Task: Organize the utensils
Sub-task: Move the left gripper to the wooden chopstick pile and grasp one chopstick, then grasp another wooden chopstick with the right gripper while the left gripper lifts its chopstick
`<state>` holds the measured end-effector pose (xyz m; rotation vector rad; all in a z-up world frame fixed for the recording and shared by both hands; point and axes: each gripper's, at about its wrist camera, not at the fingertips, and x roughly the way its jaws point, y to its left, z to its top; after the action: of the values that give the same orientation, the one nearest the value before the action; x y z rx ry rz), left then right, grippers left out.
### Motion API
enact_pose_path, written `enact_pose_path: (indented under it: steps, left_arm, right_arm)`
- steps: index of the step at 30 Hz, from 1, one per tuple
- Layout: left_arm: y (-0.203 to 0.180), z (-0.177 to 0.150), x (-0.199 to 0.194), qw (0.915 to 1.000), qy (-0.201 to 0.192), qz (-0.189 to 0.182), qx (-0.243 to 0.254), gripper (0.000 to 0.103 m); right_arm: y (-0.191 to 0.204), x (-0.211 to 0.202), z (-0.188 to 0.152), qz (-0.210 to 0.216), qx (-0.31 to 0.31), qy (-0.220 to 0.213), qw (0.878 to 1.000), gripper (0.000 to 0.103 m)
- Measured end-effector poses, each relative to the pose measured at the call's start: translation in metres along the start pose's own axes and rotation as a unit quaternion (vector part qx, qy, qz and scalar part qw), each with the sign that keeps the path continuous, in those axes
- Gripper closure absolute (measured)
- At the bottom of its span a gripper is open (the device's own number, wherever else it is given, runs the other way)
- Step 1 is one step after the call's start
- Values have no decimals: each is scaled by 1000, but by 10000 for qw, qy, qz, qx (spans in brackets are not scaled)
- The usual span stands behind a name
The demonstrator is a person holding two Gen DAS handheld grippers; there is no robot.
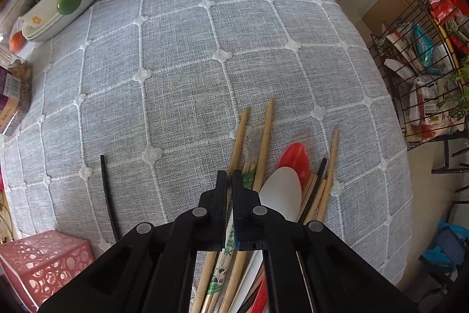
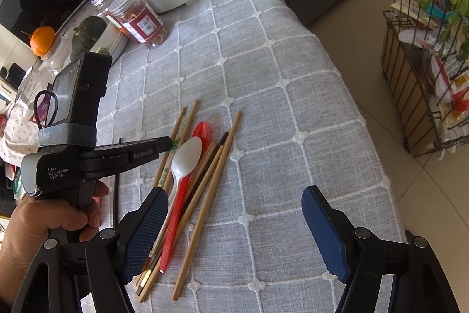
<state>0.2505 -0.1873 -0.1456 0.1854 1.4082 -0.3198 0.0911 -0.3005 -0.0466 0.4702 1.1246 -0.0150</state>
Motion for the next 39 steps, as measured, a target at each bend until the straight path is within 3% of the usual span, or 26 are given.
enact_pose_path:
  steps: [2,7,11,15,20,24,33,39]
  left_arm:
    - [-8,-1,6,9994,189,225,166,91]
    - [-18,-6,7,9983,157,451,329,92]
    - [-11,-22,-6,9988,-144,407,235,96]
    - [7,-43,-41,9978,-637,118,115,96]
    - [41,-90,-92,9903,-1355,-314,-58,97]
    - [65,-134,-118,9836,-1668,-617,-289,97]
    - [93,-210,-165,9695,-2359,-595,-289,97]
    - [106,-239,-172,9661,-2512,-554,-234,97]
  right_arm:
    - [0,1,0,-4,-7,23,10000,23]
    - [-1,6,1,-34,33,70,10000,23]
    - [-3,12,1,-62,35,149,9999,23]
    - [-1,18,2,-13,50,213,9998,23]
    - [14,30,1,32,-114,325,9994,34]
    - [24,45,0,-71,-234,417,9988,45]
    - [19,83,0,-316,-49,795,9963,64]
    - [23,101,4,-403,139,875,9953,73]
